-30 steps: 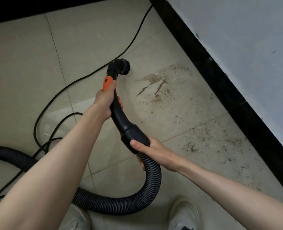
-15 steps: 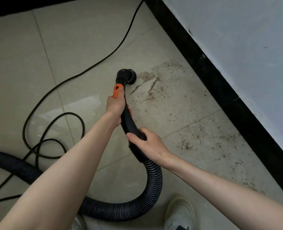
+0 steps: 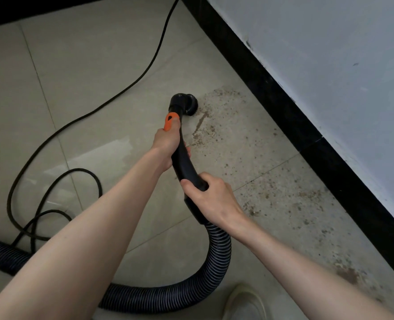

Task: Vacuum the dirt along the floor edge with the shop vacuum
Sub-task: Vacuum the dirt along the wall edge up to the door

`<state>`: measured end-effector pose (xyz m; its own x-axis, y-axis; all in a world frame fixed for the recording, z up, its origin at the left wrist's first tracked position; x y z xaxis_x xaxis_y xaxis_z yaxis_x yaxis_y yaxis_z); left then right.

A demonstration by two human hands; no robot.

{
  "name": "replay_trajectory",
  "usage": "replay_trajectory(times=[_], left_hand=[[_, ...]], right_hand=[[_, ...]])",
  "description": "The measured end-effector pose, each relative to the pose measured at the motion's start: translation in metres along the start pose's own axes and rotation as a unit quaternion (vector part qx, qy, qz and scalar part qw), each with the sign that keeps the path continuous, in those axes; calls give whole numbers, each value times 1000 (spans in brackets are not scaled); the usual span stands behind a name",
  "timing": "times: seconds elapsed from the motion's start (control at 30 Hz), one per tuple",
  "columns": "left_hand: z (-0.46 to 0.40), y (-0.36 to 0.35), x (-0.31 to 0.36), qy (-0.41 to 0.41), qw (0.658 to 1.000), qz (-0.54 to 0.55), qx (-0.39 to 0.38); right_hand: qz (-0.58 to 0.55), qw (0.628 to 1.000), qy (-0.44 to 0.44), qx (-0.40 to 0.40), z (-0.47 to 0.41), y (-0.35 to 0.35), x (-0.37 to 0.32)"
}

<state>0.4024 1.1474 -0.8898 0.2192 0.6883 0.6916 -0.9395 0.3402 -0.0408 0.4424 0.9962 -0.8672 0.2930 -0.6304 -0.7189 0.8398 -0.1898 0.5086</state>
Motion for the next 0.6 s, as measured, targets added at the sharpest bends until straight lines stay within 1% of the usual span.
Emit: replay_trajectory(times=[0.17,0.3,0.6], left_hand=[[-10,-25,13,-11,1000,-27,-5],[-19,-46,22,-8,1000,-25,-8],[-49,-103,36,-17,997,-67,-36]], right_hand=[[-21,999,-11,22,-15,20,4],[-24,999,-15,40,-30,38,7],[-55,994,-47,86,-58,70,27]])
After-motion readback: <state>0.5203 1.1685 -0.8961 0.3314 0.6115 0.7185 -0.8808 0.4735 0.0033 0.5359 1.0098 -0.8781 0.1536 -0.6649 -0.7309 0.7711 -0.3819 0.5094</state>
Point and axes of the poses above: each hand's wrist, its own z-axis away from the middle knuckle, its own y-axis out of the back of the hand, x = y × z, the point moved 4 cm from there along -z, towards the middle knuckle, and after that the axes turned 2 degrees about z, right-handed, at the moved point
